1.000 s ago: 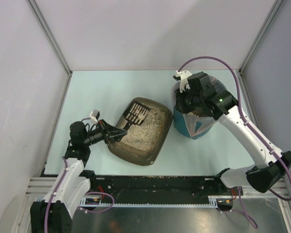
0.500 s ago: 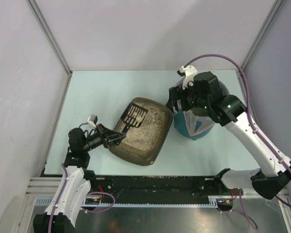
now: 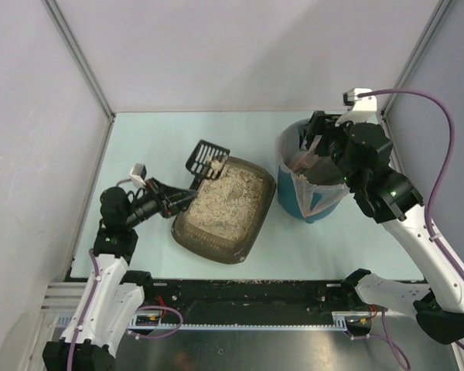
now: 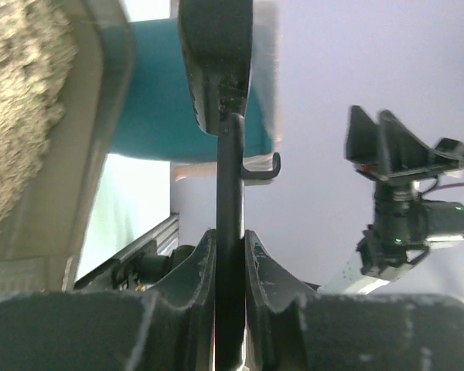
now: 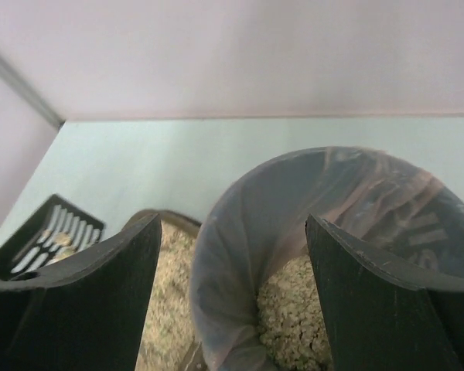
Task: Clean the litter box
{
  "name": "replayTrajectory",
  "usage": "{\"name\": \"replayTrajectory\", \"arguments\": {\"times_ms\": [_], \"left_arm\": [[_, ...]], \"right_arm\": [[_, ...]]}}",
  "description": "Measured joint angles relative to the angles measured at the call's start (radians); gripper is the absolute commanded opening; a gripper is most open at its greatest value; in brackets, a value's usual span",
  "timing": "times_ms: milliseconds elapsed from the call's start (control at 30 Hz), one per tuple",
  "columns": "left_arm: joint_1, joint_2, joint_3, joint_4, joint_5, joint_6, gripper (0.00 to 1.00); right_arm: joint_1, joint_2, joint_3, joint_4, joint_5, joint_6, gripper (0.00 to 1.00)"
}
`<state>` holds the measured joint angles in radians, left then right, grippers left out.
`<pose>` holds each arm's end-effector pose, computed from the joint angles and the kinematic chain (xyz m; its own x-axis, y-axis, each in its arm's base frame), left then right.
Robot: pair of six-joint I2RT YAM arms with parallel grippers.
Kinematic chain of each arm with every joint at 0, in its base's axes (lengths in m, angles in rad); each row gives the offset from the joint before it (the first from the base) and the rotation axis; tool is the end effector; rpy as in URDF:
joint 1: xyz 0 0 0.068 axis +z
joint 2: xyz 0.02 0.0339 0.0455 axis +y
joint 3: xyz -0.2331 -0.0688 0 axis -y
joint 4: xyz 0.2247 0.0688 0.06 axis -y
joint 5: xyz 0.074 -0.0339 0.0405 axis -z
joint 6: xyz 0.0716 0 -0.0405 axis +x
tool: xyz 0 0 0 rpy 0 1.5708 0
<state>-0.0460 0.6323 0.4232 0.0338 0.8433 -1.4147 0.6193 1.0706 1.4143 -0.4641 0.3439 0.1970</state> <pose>0.1813 -0.0619 0.2421 -0.7830 -0.6216 -0.0244 -0.0531 0.1059 -0.9930 0.2094 0.1196 0.4333 -0.1495 0.1197 -0.9815 -0.2495 0.9560 0.1546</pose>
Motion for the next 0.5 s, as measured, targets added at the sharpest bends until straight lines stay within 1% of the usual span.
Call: {"name": "replayTrajectory", "arguments": {"times_ms": [133,267,400,500], "left_arm": [[-0.047,0.034,0.122,-0.004,-0.078,-0.002,0.0],[-0.177,0.111,0.23,-0.022,-0.182,0.0,0.0],[-0.312,0.233,0.341,-0.038,-0.274,0.009,0.0],[-0.372,0.321,0.43,-0.049,-0.314,0.019,0.0]], "right_arm": [[-0.023,-0.022,-0.045,0.057,0.105,0.049,0.8],[-0.026,-0.043,-0.094,0.084,0.169,0.066,0.8],[-0.029,-0.064,-0.114,0.09,0.213,0.073,0.8],[-0.033,-0.084,-0.118,0.096,0.235,0.072,0.8]]}}
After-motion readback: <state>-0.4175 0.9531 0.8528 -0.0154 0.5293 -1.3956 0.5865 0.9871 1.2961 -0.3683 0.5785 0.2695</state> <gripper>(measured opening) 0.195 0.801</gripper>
